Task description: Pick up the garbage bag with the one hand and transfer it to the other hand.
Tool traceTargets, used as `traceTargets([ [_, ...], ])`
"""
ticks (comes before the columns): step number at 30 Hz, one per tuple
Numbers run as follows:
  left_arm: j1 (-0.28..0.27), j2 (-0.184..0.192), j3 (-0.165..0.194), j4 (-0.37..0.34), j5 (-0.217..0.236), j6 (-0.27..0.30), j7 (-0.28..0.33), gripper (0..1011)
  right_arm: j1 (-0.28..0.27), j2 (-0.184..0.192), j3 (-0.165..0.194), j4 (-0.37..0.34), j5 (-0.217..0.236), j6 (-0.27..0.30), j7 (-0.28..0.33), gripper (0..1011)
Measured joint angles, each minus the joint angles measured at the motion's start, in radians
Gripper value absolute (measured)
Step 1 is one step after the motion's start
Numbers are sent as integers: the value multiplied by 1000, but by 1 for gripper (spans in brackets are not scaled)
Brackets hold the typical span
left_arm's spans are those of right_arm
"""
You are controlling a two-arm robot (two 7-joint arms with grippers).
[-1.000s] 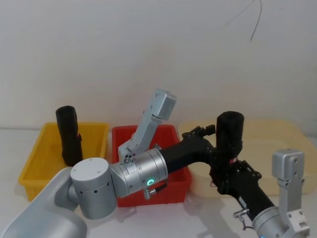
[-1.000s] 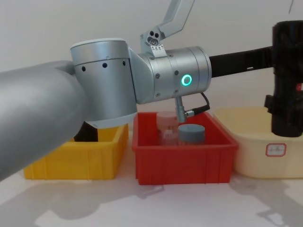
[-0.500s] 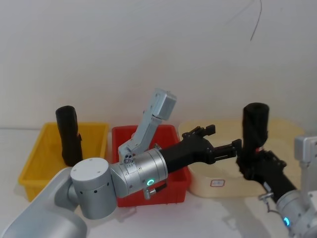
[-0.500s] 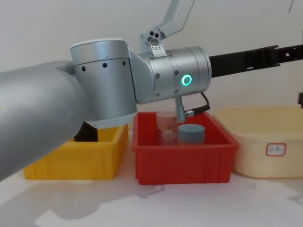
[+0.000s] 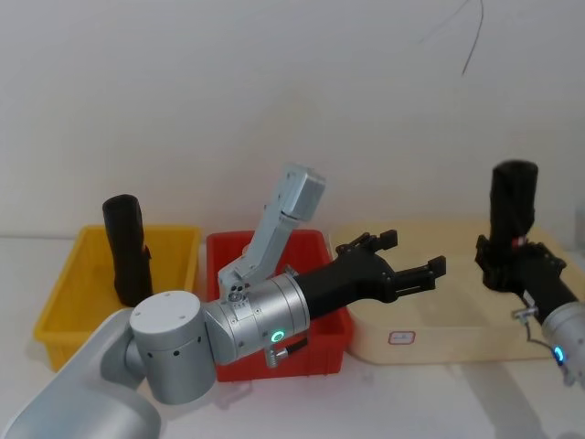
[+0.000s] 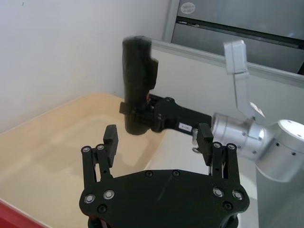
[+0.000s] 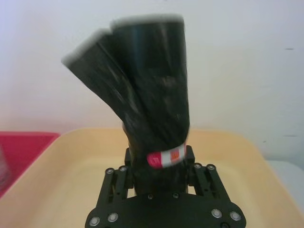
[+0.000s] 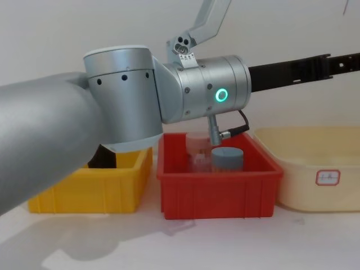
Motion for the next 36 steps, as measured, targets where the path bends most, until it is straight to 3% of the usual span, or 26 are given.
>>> traceTargets([
  [7,1,1,0,-1,-1,-1,1,1001,55,5,11,55,-12,2,-2,757],
  [8,2,2,-2,-2,-2,-3,3,1001,58,5,12,58,-13,2,-2,817],
  [15,23,6,-21,-18,-16,-25,18,1001,65,5,17,40,-22,-3,-1,989],
  [25,79,19,-75,-74,-41,-97,67,1001,32,-6,-1,-58,-28,-17,33,1001],
  [36,134,47,-136,-141,-55,-169,137,1001,-10,-25,-59,-155,-12,-15,90,1001],
])
